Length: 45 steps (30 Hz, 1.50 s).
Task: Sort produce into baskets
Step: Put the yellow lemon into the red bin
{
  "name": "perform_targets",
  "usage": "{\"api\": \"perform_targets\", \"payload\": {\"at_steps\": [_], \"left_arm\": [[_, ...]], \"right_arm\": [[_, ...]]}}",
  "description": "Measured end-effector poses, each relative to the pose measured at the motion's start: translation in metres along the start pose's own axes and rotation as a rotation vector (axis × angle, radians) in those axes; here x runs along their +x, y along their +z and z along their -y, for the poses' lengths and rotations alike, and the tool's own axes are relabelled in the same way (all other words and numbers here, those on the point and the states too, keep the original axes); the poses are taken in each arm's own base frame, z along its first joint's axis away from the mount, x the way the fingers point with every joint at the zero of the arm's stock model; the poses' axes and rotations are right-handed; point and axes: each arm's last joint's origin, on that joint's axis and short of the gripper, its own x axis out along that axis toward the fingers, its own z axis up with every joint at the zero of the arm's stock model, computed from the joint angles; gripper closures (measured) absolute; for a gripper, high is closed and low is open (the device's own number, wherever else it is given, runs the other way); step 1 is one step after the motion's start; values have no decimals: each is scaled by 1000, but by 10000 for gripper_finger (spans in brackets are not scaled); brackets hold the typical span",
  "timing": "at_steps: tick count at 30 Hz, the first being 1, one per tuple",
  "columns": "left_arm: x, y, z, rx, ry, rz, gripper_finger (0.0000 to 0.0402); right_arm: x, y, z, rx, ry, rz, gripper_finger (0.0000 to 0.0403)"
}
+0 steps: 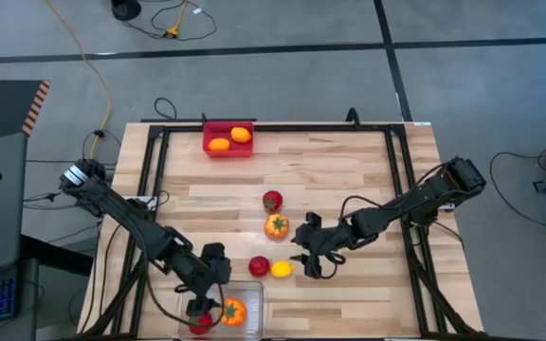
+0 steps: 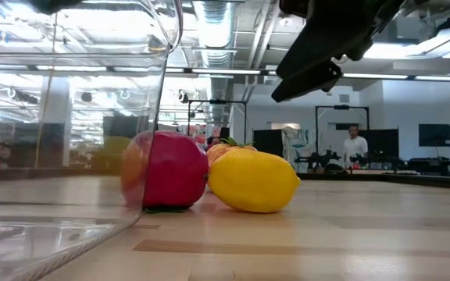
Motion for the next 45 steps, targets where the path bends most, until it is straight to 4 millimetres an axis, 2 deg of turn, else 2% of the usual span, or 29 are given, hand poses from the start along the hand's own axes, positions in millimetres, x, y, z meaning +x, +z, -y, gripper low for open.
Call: {"api": "perform_targets", "payload": {"at_steps": [7, 13, 16, 22, 30, 38, 45], "left_arm": [[-24, 2, -1, 55, 17, 97, 16], [-28, 3, -2, 60, 57, 133, 16], [-27, 4, -3, 56, 78, 143, 16], [-27, 4, -4, 52, 92, 149, 16], [-27, 4, -4, 45, 91, 151, 16], [-27, 4, -4, 45, 93, 152, 16], [-27, 5, -5, 44, 112, 163, 16]], "right_arm": [[-2, -6, -13, -78, 28, -2, 132], [-4, -8, -23, -96, 0, 47, 132], [3, -11, -29, -105, 13, 67, 132], [35, -26, -35, -182, 23, 71, 132], [64, -43, -32, -211, -5, 43, 132], [82, -55, -25, -219, -47, 5, 132], [82, -52, -23, -212, -48, 14, 140]]}}
